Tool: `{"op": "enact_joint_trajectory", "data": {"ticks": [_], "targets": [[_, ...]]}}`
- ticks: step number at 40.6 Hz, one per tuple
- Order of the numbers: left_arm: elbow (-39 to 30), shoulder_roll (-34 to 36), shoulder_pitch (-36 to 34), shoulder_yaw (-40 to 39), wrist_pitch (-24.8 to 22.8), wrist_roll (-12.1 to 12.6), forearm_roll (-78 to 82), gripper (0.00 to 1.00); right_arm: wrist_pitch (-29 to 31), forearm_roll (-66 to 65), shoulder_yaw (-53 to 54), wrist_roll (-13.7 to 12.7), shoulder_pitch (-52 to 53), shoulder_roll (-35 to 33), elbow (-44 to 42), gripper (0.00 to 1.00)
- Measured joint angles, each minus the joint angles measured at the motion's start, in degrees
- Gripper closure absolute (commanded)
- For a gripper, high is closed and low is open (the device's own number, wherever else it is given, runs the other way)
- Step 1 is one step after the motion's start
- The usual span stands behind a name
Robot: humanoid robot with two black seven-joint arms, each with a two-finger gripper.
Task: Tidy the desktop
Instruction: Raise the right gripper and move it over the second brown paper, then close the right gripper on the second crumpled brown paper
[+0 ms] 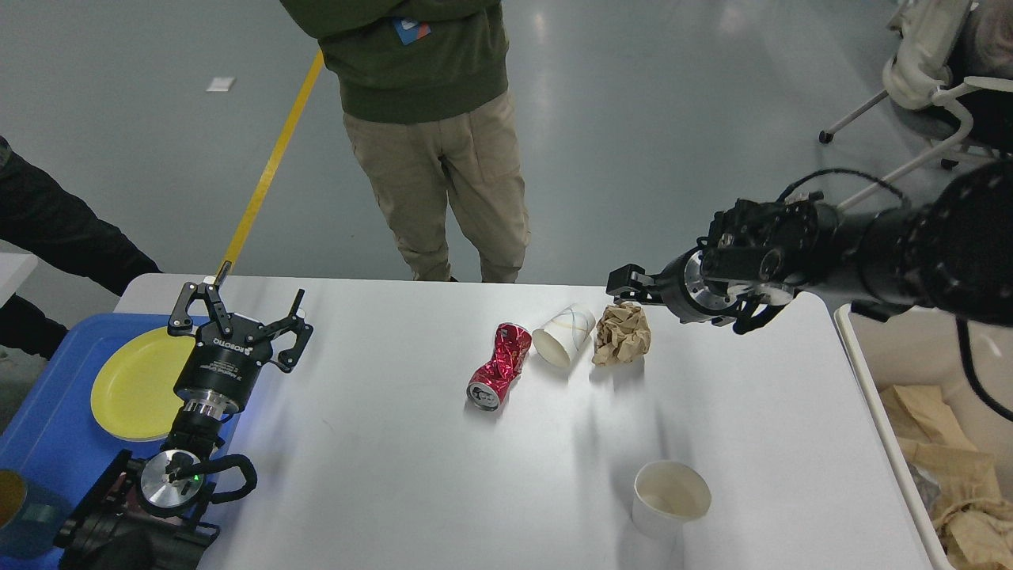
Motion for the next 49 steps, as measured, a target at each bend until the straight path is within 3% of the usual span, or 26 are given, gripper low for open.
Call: {"op": "enact_joint_trajectory", "data": {"ticks": [10,18,42,49], "targets": [[0.00,0.00,0.00,0.01,-0.01,0.00,0.00,0.04,-0.93,-0.02,2.49,0.03,-16.12,8.61,-22.60,0.00],[0.00,0.00,0.00,0.01,-0.01,0.00,0.00,0.04,-0.98,-1.67,2.28,0.05,-22.86,11.99,-32.30,0.00],[0.00,0.01,0.00,0.01,-0.01,0.00,0.00,0.04,-2.45,-4.89,0.39,0.03,-28.45,10.82,-36.97,0.00],[0.00,0.01,0.00,0.01,-0.01,0.00,0.00,0.04,-3.16,-4.71,0.82,0.03,-30.36,10.91,-38.98,0.10]]}}
